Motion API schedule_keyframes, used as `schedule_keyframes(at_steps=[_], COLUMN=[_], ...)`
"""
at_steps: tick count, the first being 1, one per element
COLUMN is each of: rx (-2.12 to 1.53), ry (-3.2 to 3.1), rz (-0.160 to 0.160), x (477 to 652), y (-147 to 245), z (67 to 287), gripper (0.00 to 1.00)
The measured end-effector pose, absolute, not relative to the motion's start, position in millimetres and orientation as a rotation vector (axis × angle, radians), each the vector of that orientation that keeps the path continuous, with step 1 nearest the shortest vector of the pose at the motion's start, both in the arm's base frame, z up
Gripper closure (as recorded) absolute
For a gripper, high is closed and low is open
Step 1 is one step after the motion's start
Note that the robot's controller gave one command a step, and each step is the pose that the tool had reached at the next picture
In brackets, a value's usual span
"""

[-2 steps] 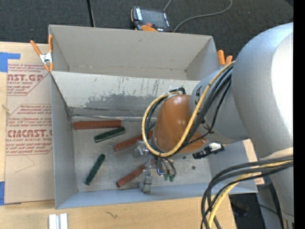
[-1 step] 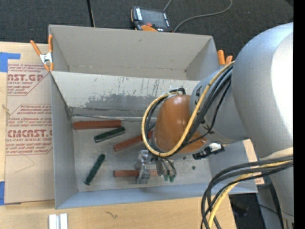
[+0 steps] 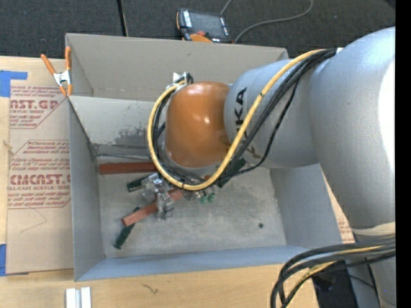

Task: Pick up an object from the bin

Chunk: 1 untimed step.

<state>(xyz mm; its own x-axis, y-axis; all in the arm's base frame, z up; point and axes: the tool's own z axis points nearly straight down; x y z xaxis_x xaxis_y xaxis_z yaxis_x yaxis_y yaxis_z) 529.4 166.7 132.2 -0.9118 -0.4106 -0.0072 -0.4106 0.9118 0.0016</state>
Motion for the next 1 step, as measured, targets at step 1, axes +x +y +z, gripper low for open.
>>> schedule_keyframes(at_steps=[1], rx=[-0.676], ry=[3.058], rz=[0.001], x=[503.5], y=[157.0], z=[242.6], gripper=[1.00])
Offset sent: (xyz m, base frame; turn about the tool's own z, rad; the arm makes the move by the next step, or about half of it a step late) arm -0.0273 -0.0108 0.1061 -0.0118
